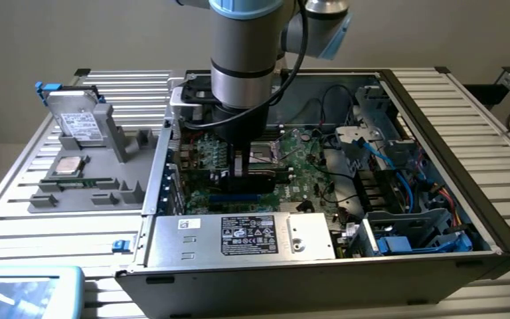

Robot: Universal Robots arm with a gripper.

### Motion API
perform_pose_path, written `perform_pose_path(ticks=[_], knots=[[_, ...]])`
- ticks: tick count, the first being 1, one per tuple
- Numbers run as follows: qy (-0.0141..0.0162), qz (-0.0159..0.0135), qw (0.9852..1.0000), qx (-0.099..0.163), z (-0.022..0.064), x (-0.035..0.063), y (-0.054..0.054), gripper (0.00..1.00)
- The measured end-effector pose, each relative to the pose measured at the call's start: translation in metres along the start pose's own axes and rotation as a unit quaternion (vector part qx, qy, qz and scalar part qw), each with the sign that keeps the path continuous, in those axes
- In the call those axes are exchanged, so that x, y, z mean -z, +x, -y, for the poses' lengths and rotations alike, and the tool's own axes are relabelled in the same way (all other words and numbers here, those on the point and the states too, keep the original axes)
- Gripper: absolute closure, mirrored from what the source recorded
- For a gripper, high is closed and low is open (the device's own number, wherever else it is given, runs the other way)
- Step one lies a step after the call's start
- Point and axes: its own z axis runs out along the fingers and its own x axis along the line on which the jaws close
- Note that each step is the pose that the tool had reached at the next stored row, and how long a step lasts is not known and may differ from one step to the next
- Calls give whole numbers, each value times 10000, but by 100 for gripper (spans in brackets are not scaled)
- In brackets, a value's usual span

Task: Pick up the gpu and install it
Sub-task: 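Insert the gpu into the slot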

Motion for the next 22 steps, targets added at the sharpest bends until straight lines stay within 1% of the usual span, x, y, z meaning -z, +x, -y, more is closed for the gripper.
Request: perform_pose_path(ticks=[2, 5, 11, 14, 18, 22], knots=[[0, 10, 10000, -3, 0, -4, -1, 72], [-1, 34, 10000, -10, 0, -8, -1, 72], [-29, 33, 10000, -12, -2, -21, 0, 72], [-33, 33, 10000, -12, -2, -27, -1, 72], [-33, 32, 10000, -12, -2, -28, 0, 72], [-9, 33, 10000, -12, -1, -51, 0, 72]])
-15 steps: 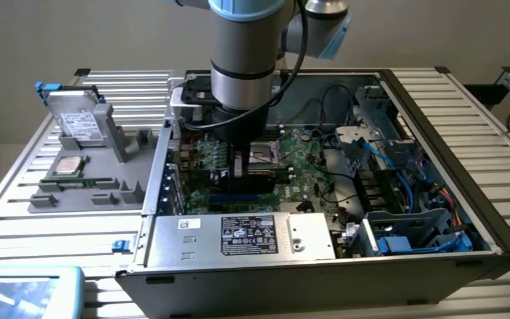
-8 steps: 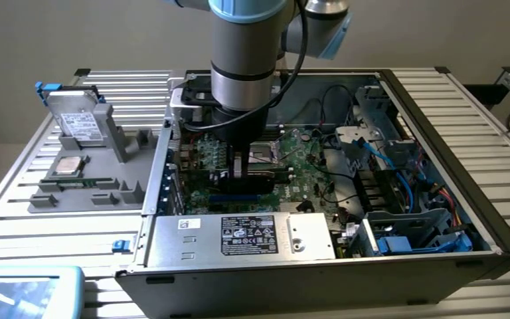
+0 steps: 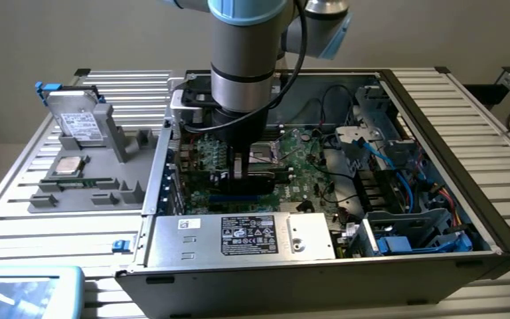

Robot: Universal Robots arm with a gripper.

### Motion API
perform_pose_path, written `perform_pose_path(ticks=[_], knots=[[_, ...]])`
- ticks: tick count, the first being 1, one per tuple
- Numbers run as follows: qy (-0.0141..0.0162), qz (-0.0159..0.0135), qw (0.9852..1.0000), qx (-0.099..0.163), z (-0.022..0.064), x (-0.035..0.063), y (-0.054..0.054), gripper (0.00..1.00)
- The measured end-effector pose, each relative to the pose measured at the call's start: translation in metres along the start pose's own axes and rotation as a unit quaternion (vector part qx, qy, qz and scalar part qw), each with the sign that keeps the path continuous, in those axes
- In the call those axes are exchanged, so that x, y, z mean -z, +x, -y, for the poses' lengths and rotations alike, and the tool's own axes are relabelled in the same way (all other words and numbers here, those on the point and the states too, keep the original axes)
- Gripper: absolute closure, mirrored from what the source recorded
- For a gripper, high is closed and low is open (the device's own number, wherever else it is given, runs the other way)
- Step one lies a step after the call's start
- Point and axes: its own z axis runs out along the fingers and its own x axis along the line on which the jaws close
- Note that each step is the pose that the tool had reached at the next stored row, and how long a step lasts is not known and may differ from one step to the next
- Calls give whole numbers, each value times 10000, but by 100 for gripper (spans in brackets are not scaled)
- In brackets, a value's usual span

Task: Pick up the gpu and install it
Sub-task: 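Insert the gpu into the slot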

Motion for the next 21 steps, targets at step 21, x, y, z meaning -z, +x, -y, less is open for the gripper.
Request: perform_pose_path(ticks=[21], knots=[[4, -18, 10000, 1, -14, -20, -27, 72]])
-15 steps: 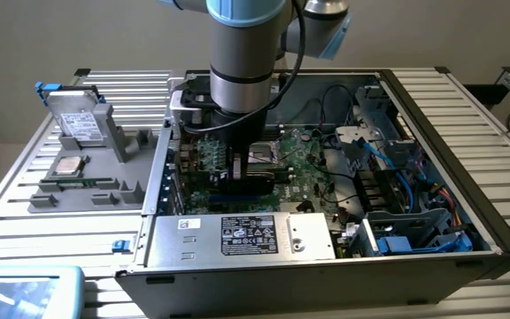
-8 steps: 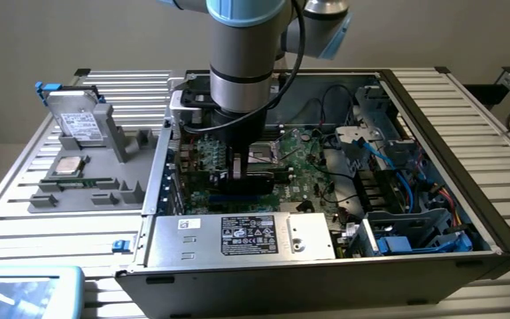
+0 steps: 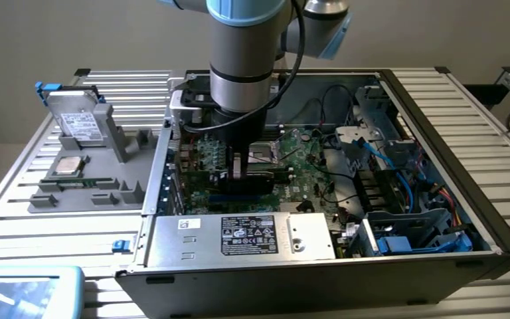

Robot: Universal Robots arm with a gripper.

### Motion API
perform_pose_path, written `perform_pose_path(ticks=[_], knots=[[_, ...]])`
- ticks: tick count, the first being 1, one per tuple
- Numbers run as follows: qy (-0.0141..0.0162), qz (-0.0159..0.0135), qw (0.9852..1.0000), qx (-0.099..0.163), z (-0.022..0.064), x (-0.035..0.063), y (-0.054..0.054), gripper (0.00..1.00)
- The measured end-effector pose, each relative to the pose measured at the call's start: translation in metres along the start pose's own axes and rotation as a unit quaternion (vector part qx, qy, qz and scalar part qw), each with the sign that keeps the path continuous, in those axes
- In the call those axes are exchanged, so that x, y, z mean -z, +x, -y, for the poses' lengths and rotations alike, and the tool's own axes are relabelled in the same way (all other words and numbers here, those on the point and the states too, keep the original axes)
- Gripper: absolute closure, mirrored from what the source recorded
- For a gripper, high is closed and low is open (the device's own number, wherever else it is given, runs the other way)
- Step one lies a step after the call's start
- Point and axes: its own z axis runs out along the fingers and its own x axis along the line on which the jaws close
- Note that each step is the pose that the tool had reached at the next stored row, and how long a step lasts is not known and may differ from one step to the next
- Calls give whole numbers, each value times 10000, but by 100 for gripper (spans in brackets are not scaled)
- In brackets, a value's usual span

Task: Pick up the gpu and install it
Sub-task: 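Insert the gpu into the slot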

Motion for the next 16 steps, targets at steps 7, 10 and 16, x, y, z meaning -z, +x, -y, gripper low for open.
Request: perform_pose_path(ticks=[7, 10, 16], knots=[[0, -1, 10000, 0, 1, -12, -7, 72], [0, -6, 10000, 0, 2, -28, -10, 72], [1, -19, 10000, 4, 2, -38, -11, 72]])
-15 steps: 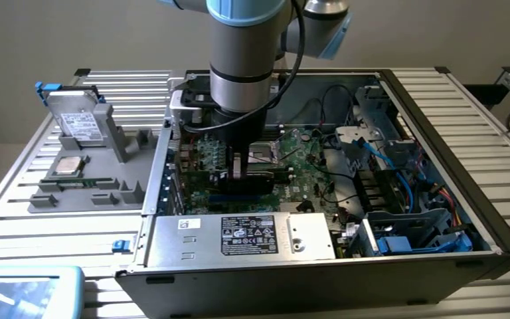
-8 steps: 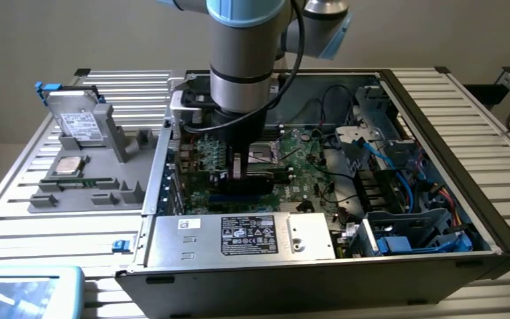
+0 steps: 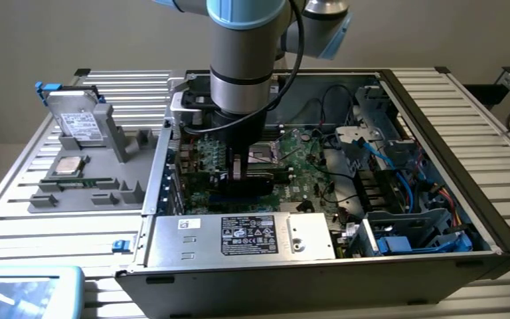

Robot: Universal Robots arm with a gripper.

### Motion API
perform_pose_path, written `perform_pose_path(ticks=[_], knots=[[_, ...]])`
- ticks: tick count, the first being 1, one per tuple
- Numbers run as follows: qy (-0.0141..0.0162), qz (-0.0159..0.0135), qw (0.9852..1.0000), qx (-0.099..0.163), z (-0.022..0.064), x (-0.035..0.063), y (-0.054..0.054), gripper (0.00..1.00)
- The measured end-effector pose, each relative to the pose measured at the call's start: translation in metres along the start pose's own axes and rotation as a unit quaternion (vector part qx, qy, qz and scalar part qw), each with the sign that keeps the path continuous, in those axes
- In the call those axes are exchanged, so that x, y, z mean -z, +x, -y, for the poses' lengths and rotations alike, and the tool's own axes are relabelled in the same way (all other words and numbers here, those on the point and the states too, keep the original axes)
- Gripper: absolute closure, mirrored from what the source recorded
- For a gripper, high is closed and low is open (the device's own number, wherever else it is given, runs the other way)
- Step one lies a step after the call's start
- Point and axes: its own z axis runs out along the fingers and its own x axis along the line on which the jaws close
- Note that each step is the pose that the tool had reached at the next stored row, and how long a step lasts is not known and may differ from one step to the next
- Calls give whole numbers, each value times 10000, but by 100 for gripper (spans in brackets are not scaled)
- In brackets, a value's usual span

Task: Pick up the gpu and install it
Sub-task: 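Insert the gpu into the slot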

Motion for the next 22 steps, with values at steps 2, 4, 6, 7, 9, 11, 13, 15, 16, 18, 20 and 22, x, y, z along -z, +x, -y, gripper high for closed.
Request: perform_pose_path(ticks=[2, 4, 6, 7, 9, 11, 13, 15, 16, 18, 20, 22], knots=[[0, -1, 10000, 0, 0, -1, 0, 72], [0, -1, 10000, 0, -1, -1, 0, 72], [0, -1, 10000, 3, -1, -2, 1, 72], [0, -1, 10000, 2, -1, -2, 2, 72], [0, -1, 10000, 3, -1, -2, 3, 72], [-1, -2, 10000, 4, 0, -1, 3, 72], [-3, -2, 10000, 4, 0, -1, 3, 72], [-3, -4, 10000, 4, 0, -2, 4, 72], [-3, -5, 10000, 4, 0, -3, 4, 72], [-3, -9, 10000, 4, 0, -4, 3, 72], [-2, -15, 10000, 5, 0, -5, 3, 72], [-2, -18, 10000, 7, 0, -6, 3, 72]])
